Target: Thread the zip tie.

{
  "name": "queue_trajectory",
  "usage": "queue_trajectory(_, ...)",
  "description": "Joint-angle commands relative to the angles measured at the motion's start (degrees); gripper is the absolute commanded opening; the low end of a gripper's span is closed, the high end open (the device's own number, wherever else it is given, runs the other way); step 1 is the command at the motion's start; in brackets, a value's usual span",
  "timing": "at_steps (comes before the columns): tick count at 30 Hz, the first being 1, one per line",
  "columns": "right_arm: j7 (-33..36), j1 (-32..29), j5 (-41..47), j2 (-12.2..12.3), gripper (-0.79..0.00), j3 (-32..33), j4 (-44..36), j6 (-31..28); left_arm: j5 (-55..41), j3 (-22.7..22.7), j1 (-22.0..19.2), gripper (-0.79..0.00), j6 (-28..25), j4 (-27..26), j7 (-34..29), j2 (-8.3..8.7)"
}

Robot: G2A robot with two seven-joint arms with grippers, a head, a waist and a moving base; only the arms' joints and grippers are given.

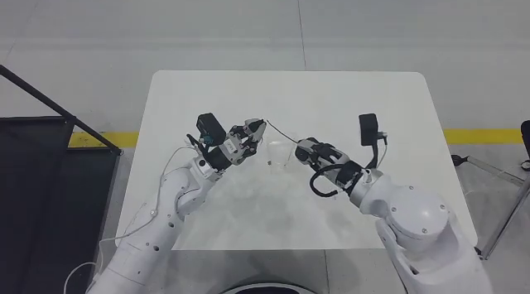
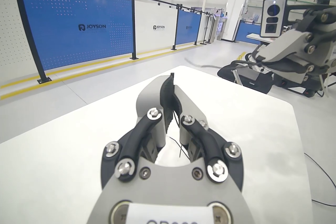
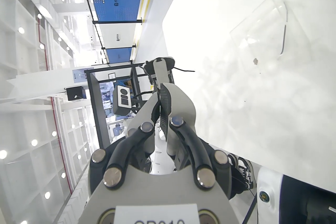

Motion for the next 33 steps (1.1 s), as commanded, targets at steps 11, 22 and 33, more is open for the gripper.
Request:
queue_trajectory(11, 0.27, 2.91, -0.74, -0.26, -0.785, -1.59, 0.89, 4.34, 2.53, 0.17, 0.10, -0.785, 1.08, -0.22, 0.79, -0.08)
queue_trajectory(22, 0.67, 2.40, -1.25, -0.21, -0.785, -1.46, 0.62, 3.43, 2.84, 0.37, -0.12, -0.785, 1.02, 0.09, 0.67, -0.22)
queue_trajectory(33, 0.71, 2.41, -1.58, -0.27, -0.785, -1.68, 0.40, 3.54, 2.99, 0.25, -0.06, -0.785, 1.08, 0.10, 0.94, -0.31)
